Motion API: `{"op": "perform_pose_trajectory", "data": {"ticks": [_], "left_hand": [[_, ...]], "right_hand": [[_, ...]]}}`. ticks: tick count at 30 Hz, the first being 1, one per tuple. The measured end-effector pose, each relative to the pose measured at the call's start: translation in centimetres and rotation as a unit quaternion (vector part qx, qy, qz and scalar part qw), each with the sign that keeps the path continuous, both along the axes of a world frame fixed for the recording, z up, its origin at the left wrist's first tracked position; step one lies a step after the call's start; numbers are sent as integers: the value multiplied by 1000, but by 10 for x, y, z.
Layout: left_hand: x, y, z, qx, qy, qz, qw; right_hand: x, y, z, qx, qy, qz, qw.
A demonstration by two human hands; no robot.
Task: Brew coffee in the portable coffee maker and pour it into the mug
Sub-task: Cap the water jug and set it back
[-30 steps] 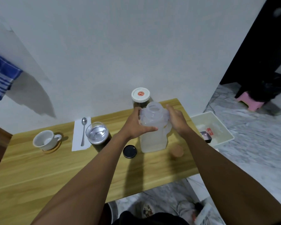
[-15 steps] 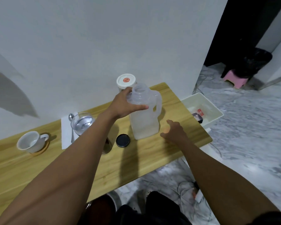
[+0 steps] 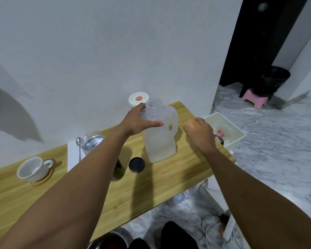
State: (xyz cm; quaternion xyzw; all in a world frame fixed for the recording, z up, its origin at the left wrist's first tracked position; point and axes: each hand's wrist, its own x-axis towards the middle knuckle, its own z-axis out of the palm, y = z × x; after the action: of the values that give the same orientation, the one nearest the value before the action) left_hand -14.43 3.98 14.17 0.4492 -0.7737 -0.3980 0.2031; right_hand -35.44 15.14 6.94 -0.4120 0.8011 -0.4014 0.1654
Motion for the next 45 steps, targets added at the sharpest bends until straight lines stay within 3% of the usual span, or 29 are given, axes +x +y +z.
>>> {"op": "perform_pose_trajectory", "data": {"ticks": [4,8,15,22,45], "left_hand": [[0,1,3,-7,11,-7,1000],[1,-1,2,-31,-4,-11,999],[3,-7,-20,-71,49,-4,996],[-1,1,-35,-94,87,8,992],[-1,5,-35,-86,83,13,993]], "right_hand": [[0,-12,55,-95,-19,10,995],[13,-30,93,-171,-21,115,978],[27,-60,110,-211,43,230,949],[31,-55,108,-258,102,255,926],[41,-68,86,-149,127,270,943]]}}
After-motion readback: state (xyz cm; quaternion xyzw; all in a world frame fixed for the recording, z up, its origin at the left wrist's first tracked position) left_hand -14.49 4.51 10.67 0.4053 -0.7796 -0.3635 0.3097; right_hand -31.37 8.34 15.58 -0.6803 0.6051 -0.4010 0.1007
